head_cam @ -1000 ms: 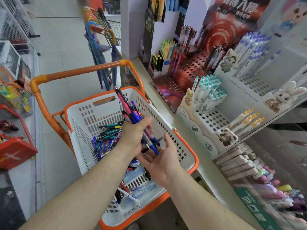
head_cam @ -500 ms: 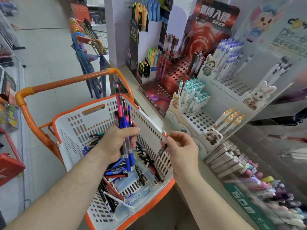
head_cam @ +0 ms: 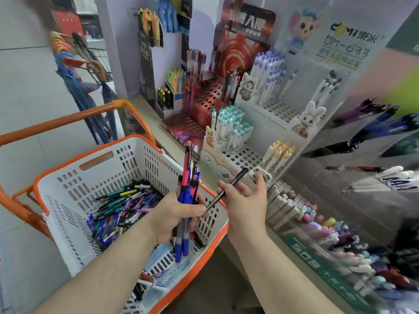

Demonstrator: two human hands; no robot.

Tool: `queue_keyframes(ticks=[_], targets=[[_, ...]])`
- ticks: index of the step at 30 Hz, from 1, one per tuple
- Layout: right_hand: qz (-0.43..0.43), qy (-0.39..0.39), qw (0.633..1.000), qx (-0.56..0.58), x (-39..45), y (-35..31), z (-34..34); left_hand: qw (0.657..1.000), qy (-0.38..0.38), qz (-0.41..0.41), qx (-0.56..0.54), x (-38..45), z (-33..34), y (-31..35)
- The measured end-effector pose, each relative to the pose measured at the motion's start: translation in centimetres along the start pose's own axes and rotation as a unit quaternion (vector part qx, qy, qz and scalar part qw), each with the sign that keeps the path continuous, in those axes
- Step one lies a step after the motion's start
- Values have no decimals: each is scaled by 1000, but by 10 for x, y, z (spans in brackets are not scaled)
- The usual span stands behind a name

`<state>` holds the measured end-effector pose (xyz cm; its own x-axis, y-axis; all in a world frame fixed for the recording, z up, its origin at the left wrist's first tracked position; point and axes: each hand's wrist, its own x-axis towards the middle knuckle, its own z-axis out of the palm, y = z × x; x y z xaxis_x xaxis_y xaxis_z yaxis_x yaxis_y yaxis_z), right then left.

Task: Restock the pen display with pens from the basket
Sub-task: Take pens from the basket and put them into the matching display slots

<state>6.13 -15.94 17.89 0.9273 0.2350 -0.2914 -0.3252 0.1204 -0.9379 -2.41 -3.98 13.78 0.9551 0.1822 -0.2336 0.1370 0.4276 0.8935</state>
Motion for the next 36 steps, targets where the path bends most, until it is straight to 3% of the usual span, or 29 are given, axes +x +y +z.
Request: queue_keyframes(ticks=[6, 10, 17, 26, 36], targets=[[32, 11, 989, 146, 1, -22, -24, 992, 25, 38, -120, 23, 18, -11], [6, 84, 983, 161, 2, -33, -41, 989, 32, 43, -139, 41, 43, -9], [-91, 172, 975, 110, 18, -58, -90, 988, -61, 8, -145, 66, 83, -6], [-117, 250, 955, 104, 44, -87, -141, 961, -65, 4, -270, 106, 146, 6], [-229, 178, 953, 92, 66, -142, -168, 962, -38, 7, -270, 147, 181, 21]])
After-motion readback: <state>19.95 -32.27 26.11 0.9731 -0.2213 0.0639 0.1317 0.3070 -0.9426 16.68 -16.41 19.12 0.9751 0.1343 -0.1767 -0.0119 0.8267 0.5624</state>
